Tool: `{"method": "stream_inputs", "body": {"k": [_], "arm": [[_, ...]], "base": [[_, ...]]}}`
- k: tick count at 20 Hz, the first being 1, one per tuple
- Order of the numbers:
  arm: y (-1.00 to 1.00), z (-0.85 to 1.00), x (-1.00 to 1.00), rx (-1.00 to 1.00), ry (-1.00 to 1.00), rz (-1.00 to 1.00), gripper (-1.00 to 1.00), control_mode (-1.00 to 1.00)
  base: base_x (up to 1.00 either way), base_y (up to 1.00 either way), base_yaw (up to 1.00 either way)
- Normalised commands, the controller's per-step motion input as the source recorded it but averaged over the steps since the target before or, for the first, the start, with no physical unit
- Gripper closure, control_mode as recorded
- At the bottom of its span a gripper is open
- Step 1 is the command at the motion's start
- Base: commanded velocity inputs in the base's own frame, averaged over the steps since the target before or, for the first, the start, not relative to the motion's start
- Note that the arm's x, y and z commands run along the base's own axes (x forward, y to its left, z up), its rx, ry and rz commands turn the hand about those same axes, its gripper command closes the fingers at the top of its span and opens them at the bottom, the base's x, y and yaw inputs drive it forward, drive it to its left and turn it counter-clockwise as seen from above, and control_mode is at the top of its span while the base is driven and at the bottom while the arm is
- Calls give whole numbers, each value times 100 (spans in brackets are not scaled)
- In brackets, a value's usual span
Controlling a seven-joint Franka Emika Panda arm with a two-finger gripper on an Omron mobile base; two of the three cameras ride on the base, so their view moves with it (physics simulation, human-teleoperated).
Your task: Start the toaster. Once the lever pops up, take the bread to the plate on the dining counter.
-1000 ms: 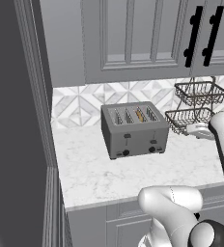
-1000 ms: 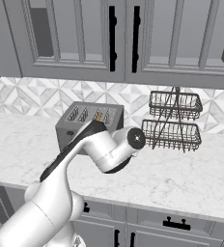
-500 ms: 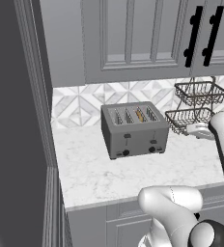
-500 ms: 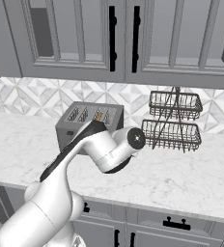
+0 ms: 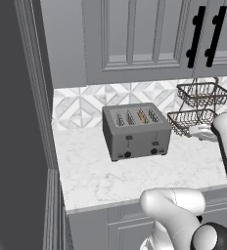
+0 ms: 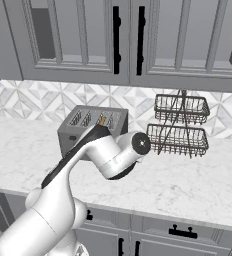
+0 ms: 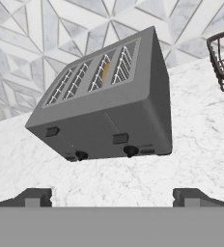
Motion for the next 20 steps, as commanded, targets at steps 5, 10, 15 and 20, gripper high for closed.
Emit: {"method": "stream_inputs", "body": {"k": [5, 10, 15, 20], "arm": [[0, 0, 0, 0, 0, 0, -100, -100], [0, 0, 0, 0, 0, 0, -100, -100], [0, 0, 0, 0, 0, 0, -100, -100], [0, 0, 0, 0, 0, 0, -100, -100]], "base": [[0, 0, 0], [0, 0, 0], [0, 0, 0], [0, 0, 0]]}}
